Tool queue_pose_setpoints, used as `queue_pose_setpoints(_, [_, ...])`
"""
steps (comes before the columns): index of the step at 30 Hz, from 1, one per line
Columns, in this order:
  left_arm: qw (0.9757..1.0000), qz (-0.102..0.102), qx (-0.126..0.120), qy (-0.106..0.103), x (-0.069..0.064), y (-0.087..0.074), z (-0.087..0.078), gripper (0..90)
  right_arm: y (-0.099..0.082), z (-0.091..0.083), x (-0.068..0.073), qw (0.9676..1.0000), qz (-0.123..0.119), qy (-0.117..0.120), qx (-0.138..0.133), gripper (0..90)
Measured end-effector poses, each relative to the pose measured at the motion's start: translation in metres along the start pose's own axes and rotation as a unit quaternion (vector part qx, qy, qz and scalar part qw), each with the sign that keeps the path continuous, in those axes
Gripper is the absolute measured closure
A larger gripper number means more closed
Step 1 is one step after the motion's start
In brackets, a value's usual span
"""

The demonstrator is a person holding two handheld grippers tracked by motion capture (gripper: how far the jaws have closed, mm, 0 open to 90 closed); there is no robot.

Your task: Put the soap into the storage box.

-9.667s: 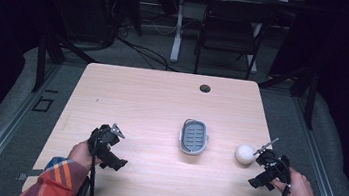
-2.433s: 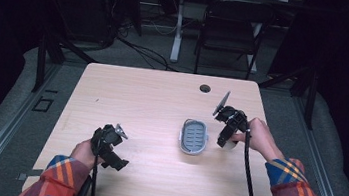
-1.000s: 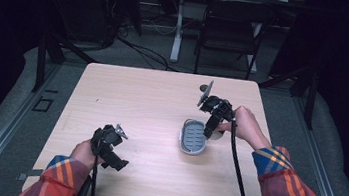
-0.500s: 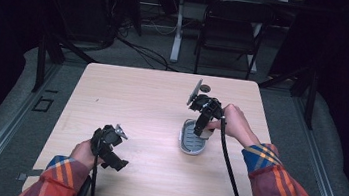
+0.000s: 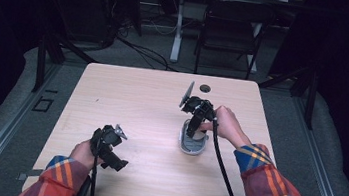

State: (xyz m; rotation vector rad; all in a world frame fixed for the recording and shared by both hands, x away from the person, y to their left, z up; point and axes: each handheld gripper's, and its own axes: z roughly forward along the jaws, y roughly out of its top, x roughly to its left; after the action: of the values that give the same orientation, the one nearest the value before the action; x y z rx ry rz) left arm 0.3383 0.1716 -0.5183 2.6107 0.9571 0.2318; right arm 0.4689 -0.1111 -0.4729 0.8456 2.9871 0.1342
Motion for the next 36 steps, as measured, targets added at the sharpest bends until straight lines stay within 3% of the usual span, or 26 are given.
queue_pose_setpoints(15, [1.0000,0.000,0.001,0.001,0.000,-0.001,0.000,1.2,-0.002,0.023,0.003,0.9999,-0.004,0.012,0.008,24.5])
queue_pose_setpoints(22, [1.0000,-0.001,0.002,0.001,0.000,-0.001,0.000,1.2,-0.006,0.026,0.003,0.9998,-0.006,0.012,0.013,24.5])
queue_pose_setpoints(36, [1.0000,0.002,0.005,0.001,-0.001,0.000,0.001,1.3,-0.018,0.029,0.002,0.9999,0.005,0.014,-0.004,24.3])
